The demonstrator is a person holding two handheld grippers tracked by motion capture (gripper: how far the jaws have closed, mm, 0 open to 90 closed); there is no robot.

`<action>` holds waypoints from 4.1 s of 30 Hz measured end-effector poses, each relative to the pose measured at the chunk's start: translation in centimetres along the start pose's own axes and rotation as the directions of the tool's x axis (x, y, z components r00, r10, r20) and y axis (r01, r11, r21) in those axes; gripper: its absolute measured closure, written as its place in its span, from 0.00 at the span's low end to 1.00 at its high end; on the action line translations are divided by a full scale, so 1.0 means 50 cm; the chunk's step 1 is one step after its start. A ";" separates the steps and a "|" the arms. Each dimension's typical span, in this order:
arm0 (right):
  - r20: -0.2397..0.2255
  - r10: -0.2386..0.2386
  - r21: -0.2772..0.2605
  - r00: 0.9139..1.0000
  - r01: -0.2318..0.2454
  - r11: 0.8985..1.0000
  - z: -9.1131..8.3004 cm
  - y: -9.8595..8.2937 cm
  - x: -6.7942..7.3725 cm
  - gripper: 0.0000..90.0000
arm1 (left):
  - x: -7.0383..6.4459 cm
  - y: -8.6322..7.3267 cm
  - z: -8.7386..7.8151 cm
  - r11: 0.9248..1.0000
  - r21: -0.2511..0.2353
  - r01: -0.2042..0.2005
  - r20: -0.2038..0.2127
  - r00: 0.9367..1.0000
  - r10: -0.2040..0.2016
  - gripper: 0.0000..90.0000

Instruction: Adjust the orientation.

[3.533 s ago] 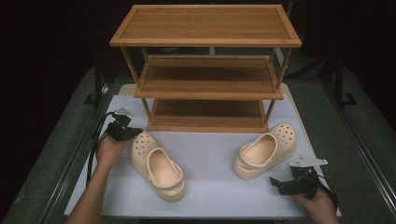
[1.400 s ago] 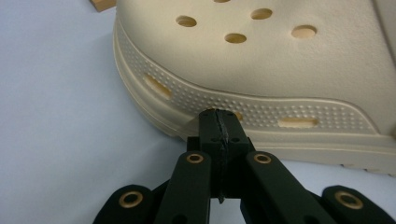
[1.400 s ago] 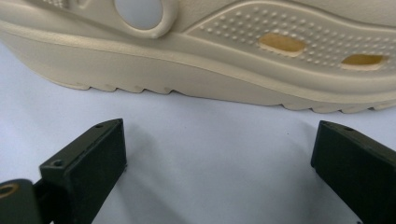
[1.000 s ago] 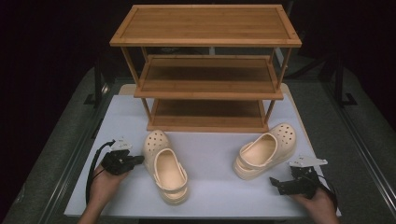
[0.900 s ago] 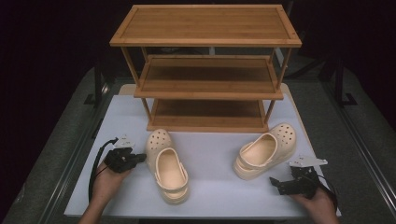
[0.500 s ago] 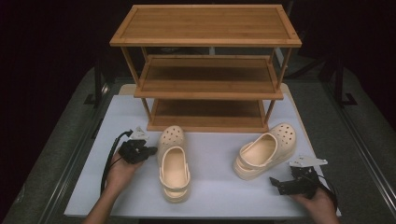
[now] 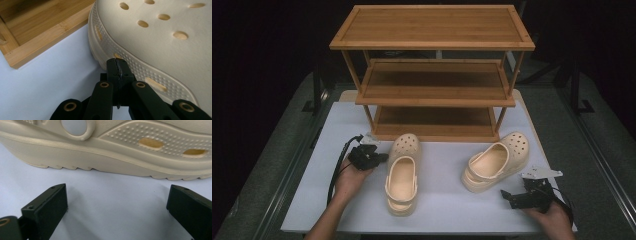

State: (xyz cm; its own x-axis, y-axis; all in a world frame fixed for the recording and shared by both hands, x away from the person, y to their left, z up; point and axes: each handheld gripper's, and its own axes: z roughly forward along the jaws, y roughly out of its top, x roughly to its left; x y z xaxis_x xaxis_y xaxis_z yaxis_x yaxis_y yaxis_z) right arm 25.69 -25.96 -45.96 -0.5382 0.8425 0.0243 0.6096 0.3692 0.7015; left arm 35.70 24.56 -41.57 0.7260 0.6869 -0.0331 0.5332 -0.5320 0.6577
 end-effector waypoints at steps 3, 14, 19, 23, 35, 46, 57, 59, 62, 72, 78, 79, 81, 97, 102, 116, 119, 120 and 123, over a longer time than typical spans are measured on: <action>0.000 -0.001 0.000 1.000 0.001 1.000 0.000 0.000 0.000 0.03 | 0.002 -0.002 -0.008 1.000 -0.009 0.010 0.012 1.000 -0.010 0.95; 0.000 -0.001 0.000 1.000 0.001 1.000 0.000 0.000 0.000 0.03 | -0.015 -0.016 -0.074 0.997 -0.061 0.050 0.084 0.995 -0.045 0.67; 0.000 0.001 0.000 1.000 -0.001 1.000 0.000 0.000 0.000 0.03 | -0.035 -0.010 -0.109 0.993 -0.108 0.052 0.110 0.993 -0.040 0.57; 0.000 0.001 0.000 1.000 -0.001 1.000 0.000 0.000 0.000 0.03 | -0.057 -0.001 -0.117 0.991 -0.134 0.027 0.129 0.992 -0.009 0.54; 0.000 -0.001 0.000 1.000 0.001 1.000 0.000 0.000 0.000 0.03 | -0.093 0.014 -0.073 0.995 -0.097 -0.031 0.114 0.993 0.042 0.55; 0.000 0.000 0.000 1.000 0.000 1.000 0.000 0.000 0.000 0.03 | -0.111 0.014 -0.070 0.991 -0.081 -0.109 0.014 0.994 0.110 0.75; 0.000 0.000 0.000 1.000 0.000 1.000 0.000 0.000 0.000 0.03 | -0.091 0.007 -0.087 0.989 -0.086 -0.122 -0.079 0.990 0.115 0.91; 0.000 -0.001 -0.001 1.000 0.001 1.000 0.000 0.000 0.000 0.03 | -0.083 0.004 -0.091 0.988 -0.085 -0.129 -0.092 0.988 0.121 0.92; 0.000 -0.001 -0.001 1.000 0.001 1.000 0.000 0.000 0.000 0.03 | -0.068 0.000 -0.099 0.988 -0.087 -0.128 -0.105 0.987 0.119 0.93; 0.000 0.000 0.000 1.000 0.000 1.000 0.000 0.000 0.000 0.03 | -0.008 -0.030 -0.135 0.987 -0.111 -0.112 -0.154 0.984 0.095 0.93; 0.000 0.002 0.000 1.000 -0.002 1.000 0.000 0.000 0.000 0.03 | 0.010 -0.048 -0.140 0.989 -0.114 -0.096 -0.139 0.987 0.080 0.93; 0.000 0.002 0.000 1.000 -0.002 1.000 0.000 0.000 0.000 0.03 | 0.009 -0.049 -0.140 0.990 -0.108 -0.095 -0.130 0.988 0.081 0.92; -0.001 0.002 0.000 1.000 -0.002 1.000 0.000 0.000 0.000 0.03 | 0.008 -0.050 -0.139 0.990 -0.107 -0.095 -0.127 0.989 0.082 0.92; 0.000 0.000 -0.001 1.000 0.000 1.000 0.000 0.000 0.000 0.03 | 0.030 -0.056 -0.166 0.988 -0.156 -0.019 -0.046 0.999 0.012 0.69; 0.000 0.000 -0.001 1.000 0.000 1.000 0.000 0.000 0.000 0.03 | 0.064 -0.074 -0.194 0.984 -0.175 0.038 -0.065 0.997 -0.050 0.63; 0.000 0.001 0.000 1.000 -0.001 1.000 0.000 0.000 0.000 0.03 | 0.155 -0.162 -0.157 0.985 -0.089 0.148 -0.184 0.969 -0.163 0.40; 0.000 0.001 0.000 1.000 -0.001 1.000 0.000 0.000 0.000 0.03 | 0.162 -0.171 -0.143 0.984 -0.062 0.165 -0.183 0.968 -0.174 0.33; 0.000 0.000 -0.001 1.000 0.000 1.000 0.000 0.000 0.000 0.03 | 0.166 -0.176 -0.129 0.985 -0.036 0.169 -0.193 0.966 -0.173 0.30; 0.000 -0.001 -0.001 1.000 0.001 1.000 0.000 0.000 0.000 0.03 | 0.170 -0.179 -0.114 0.985 0.002 0.175 -0.205 0.964 -0.171 0.17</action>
State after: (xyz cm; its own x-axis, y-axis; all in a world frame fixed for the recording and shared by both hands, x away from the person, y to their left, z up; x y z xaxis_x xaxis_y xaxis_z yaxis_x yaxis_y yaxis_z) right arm 25.68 -25.97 -45.96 -0.5386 0.8422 0.0236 0.6083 0.3693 0.7025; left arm 34.64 37.99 -43.44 0.5193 0.8546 0.0098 0.6530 -0.4041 0.6405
